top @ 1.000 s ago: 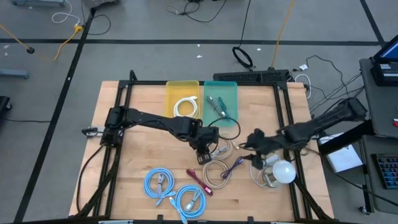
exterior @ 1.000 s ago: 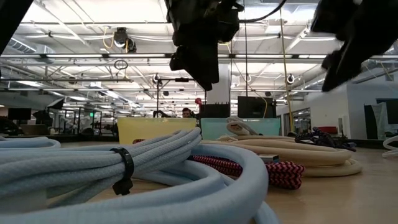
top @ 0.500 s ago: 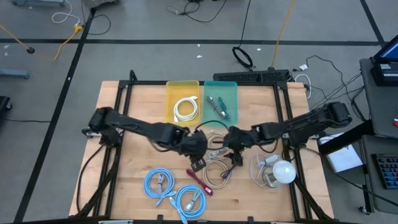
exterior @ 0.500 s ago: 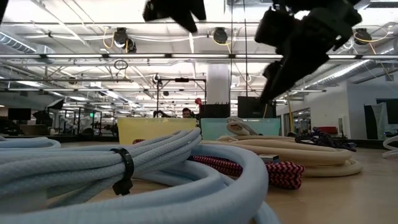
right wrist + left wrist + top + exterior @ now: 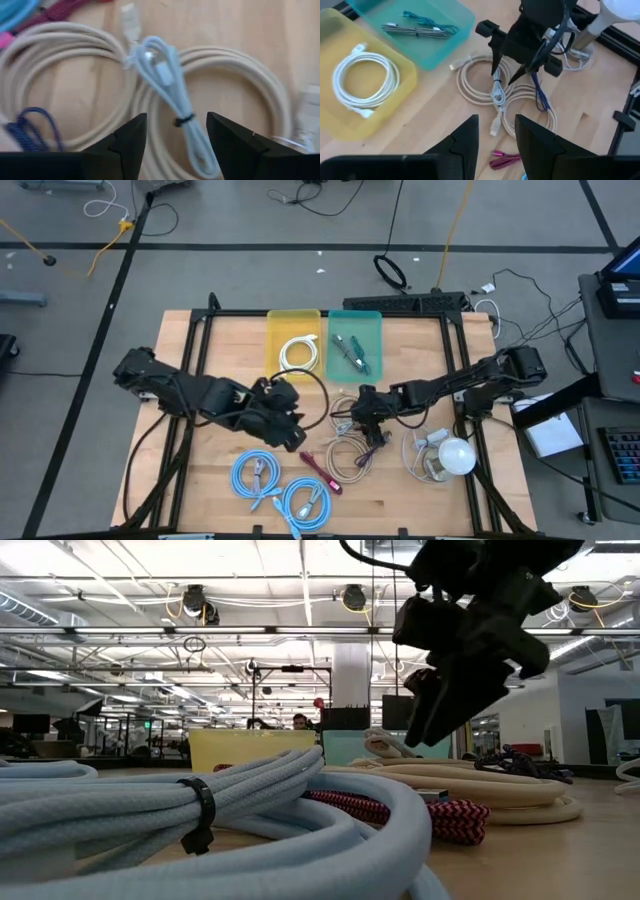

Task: Pick and place USB-C Cables
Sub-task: Put the small white charger cable into the yellow bin, then put the top large light brown charger cable into the yellow bin

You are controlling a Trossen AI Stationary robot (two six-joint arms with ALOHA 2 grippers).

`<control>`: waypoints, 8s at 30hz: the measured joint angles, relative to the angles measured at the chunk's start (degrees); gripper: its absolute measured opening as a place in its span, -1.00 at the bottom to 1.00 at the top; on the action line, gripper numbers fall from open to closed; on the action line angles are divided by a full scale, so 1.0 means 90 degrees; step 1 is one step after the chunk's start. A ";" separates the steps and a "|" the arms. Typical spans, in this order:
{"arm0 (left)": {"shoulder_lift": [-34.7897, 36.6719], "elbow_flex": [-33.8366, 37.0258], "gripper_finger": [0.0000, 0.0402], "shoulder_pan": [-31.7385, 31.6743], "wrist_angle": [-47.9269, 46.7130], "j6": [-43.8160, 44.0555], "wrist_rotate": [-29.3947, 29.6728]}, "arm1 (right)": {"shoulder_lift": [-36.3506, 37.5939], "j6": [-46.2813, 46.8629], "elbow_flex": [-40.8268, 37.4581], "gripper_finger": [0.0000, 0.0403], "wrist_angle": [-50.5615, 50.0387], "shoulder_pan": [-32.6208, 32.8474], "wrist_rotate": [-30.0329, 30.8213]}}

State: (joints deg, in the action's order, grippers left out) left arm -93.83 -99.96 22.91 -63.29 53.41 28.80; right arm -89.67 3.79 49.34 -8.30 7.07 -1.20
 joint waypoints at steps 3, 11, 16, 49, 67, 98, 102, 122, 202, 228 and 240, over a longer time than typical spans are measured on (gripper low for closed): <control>0.0040 0.0000 -0.36 0.0097 -0.0121 0.0156 0.0102 | -0.0018 -0.0006 0.0000 -0.05 0.0195 -0.0071 0.0033; 0.0035 -0.0001 -0.36 0.0333 -0.0426 0.0479 0.0146 | -0.0189 -0.0264 0.0000 -0.06 0.0149 -0.0289 -0.0002; 0.0035 0.0000 -0.36 0.0417 -0.0618 0.0684 0.0252 | -0.0451 -0.0268 0.0000 -0.07 0.0182 -0.0331 -0.0339; 0.0035 0.0002 -0.36 0.0416 -0.0963 0.0964 0.1040 | 0.0701 0.3298 0.1979 -0.87 -0.1774 -0.2838 0.2209; 0.0032 0.0012 -0.36 0.1021 -0.1044 0.1953 0.1869 | -0.0837 0.3574 0.1970 -0.80 -0.2708 -0.3858 0.1269; -0.0096 0.3223 -0.36 -0.1922 0.4045 0.0307 -0.2362 | 0.4355 0.2648 0.1982 0.04 -0.3607 0.0970 0.0484; -0.0362 0.3109 -0.36 -0.2492 0.3855 -0.0350 -0.3474 | 0.4388 0.3822 0.1977 0.04 -0.5759 0.2257 0.1611; -0.3670 -0.1205 -0.27 -0.2270 0.0590 -0.1897 -0.3817 | 0.2855 0.4265 0.1970 0.04 -0.6582 0.2931 0.2622; -0.3537 -0.1202 -0.41 -0.2509 0.0650 -0.2600 -0.4006 | 0.2999 0.5339 0.1970 0.04 -0.7031 0.3350 0.3466; -0.4571 -0.1222 0.34 -0.2287 0.1622 -0.1526 -0.4355 | 0.2999 0.5509 0.1972 0.04 -0.6959 0.3351 0.3289; -0.4567 -0.1209 -0.90 -0.2357 0.1721 -0.1372 -0.4260 | 0.2997 0.5492 0.1972 0.04 -0.6836 0.3351 0.3301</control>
State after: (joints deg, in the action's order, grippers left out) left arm -134.93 -110.85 1.70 -47.80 41.06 -9.54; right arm -62.70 53.22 67.09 -69.83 37.23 28.51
